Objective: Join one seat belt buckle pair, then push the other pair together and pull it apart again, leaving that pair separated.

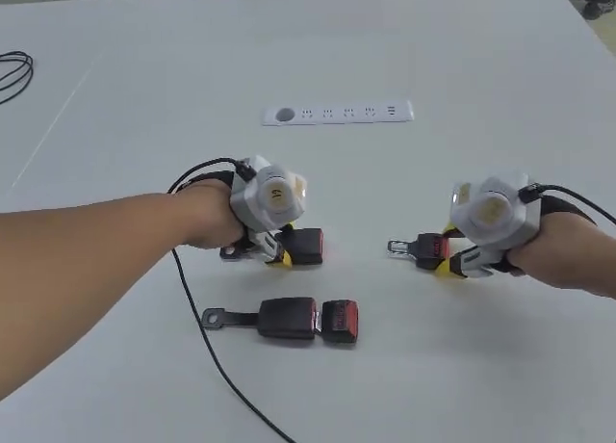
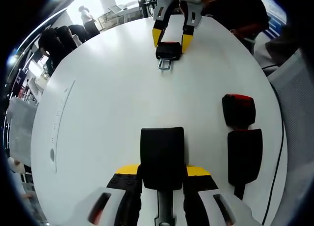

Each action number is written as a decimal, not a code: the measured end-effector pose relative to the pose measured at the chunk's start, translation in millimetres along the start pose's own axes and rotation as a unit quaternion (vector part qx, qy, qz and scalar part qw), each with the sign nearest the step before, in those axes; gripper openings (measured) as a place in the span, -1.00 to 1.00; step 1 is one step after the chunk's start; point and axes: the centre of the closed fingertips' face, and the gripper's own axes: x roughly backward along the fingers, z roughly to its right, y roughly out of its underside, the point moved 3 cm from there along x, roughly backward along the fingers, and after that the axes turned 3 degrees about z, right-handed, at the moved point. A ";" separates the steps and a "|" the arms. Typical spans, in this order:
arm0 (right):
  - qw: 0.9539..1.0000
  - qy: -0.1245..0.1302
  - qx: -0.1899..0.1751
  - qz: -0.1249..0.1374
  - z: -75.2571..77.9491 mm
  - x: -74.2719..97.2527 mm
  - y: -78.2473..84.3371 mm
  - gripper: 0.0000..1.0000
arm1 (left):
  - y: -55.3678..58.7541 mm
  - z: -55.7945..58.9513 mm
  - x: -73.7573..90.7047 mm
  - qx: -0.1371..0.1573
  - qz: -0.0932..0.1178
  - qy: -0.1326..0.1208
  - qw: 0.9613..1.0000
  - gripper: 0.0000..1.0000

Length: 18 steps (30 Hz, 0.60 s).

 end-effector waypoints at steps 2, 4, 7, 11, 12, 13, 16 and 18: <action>1.000 0.003 -0.001 -0.003 -1.0 6.9 9.9 -0.35 | 0.3 0.2 0.0 0.002 0.003 -0.001 1.000 -0.35; 1.000 0.007 -0.002 -0.007 -0.3 12.8 19.0 -0.34 | 0.1 0.4 0.1 0.002 0.004 -0.002 1.000 -0.35; 1.000 0.013 -0.010 -0.012 2.2 18.0 28.2 -0.34 | 0.1 0.2 0.2 0.005 0.002 -0.005 1.000 -0.35; 1.000 0.018 -0.008 -0.015 4.2 19.8 31.9 -0.32 | -0.7 0.3 0.1 0.011 -0.006 -0.008 1.000 -0.34; 1.000 0.018 -0.007 -0.015 4.4 19.8 31.6 -0.32 | -0.5 0.1 0.2 0.016 -0.006 -0.009 1.000 -0.34; 1.000 0.019 -0.005 -0.016 4.8 19.5 31.6 -0.31 | -0.2 0.2 0.4 0.021 -0.006 -0.011 1.000 -0.34; 0.999 0.021 0.005 -0.023 4.1 19.5 29.6 -0.30 | 0.7 1.3 1.2 0.010 -0.007 -0.014 1.000 -0.33; 0.999 0.028 0.009 -0.027 5.4 19.5 28.8 -0.25 | 3.0 2.4 3.2 0.001 -0.015 -0.019 1.000 -0.31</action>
